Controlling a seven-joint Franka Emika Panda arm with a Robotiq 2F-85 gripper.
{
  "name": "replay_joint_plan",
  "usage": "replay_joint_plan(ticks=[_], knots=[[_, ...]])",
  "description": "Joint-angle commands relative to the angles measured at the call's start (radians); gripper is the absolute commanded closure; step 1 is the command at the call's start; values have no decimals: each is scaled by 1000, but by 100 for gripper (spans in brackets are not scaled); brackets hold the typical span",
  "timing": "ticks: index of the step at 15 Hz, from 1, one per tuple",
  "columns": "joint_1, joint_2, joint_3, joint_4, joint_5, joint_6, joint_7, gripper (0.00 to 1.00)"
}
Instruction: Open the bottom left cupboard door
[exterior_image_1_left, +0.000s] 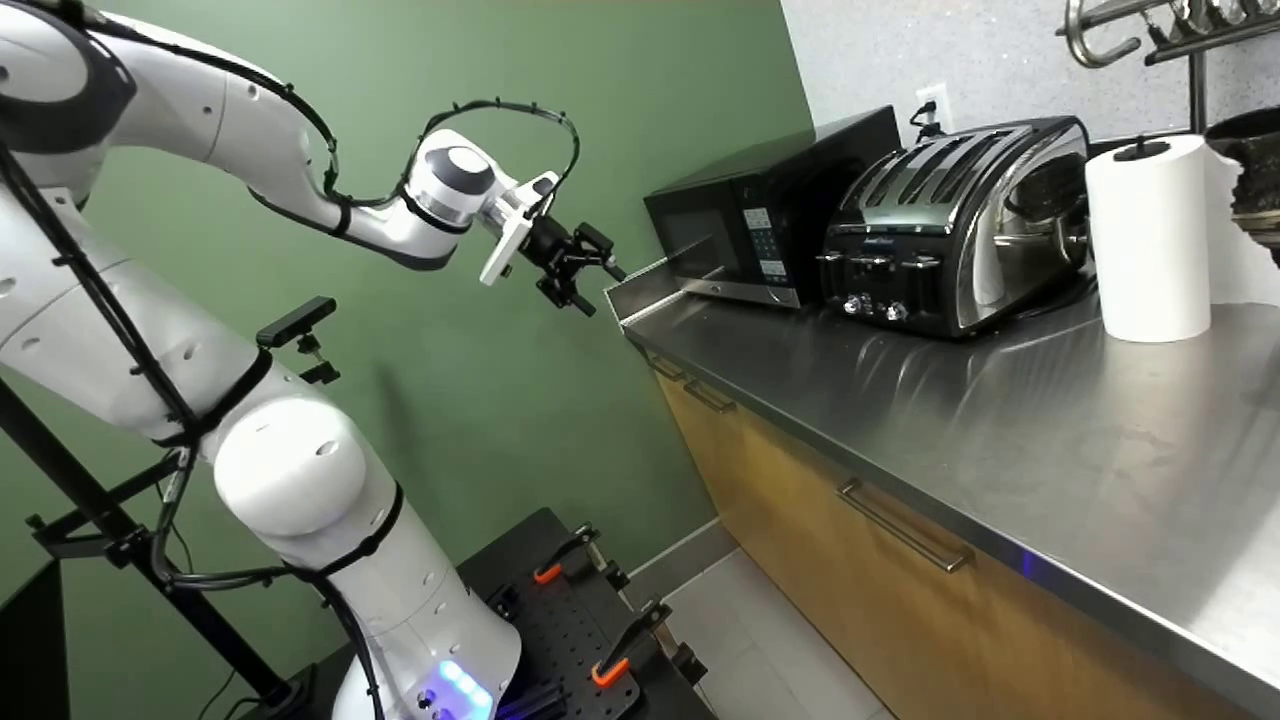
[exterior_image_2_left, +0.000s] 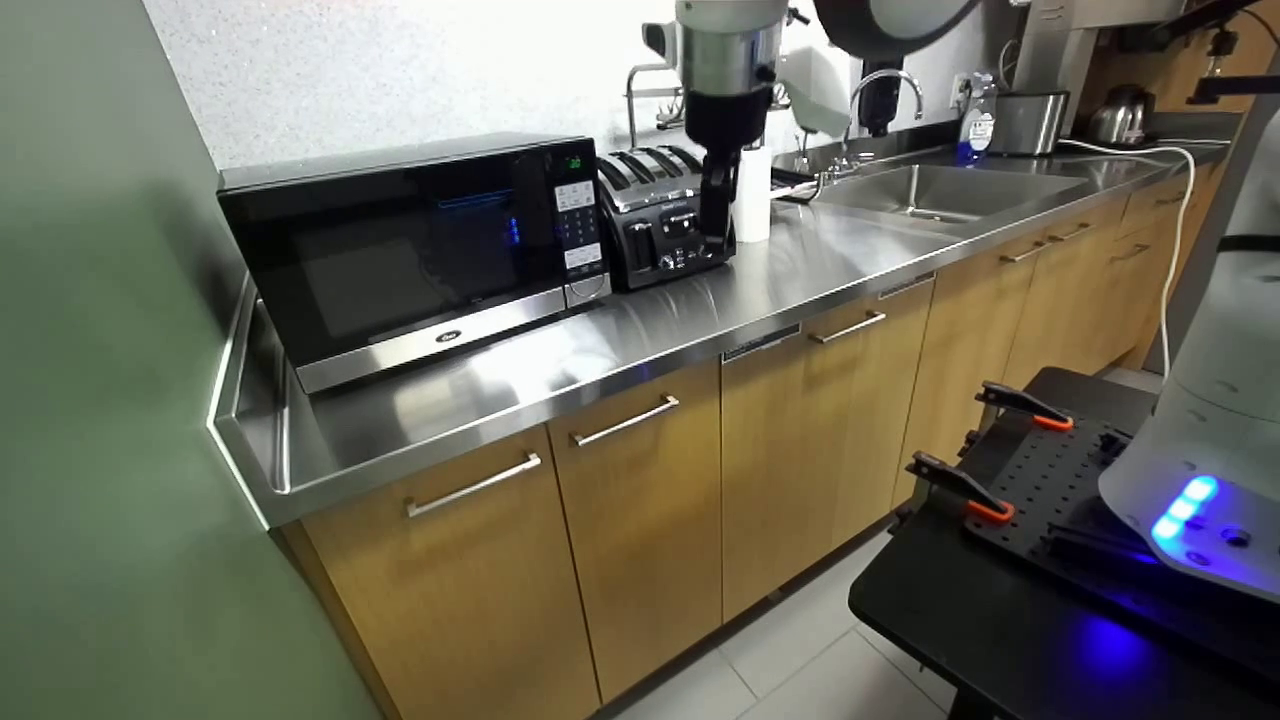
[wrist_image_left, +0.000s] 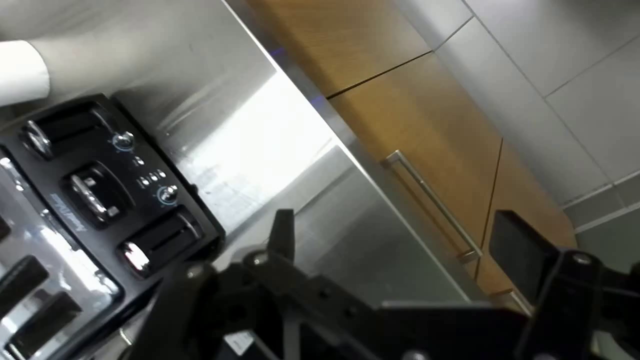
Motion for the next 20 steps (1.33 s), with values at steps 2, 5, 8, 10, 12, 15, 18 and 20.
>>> replay_joint_plan(ticks=[2,5,8,10,12,15,18,20], knots=[[60,138,65,13,-149,29,115,0],[95,114,32,2,-108,-1,103,0],[91,108,20,4,-108,-1,102,0],[92,108,19,5,-108,0,102,0],[90,145,48,34,-165,-41,152,0],[122,254,98,74,-317,-99,267,0],[201,409,116,121,-484,-169,419,0],[272,522,97,160,-603,-229,520,0]])
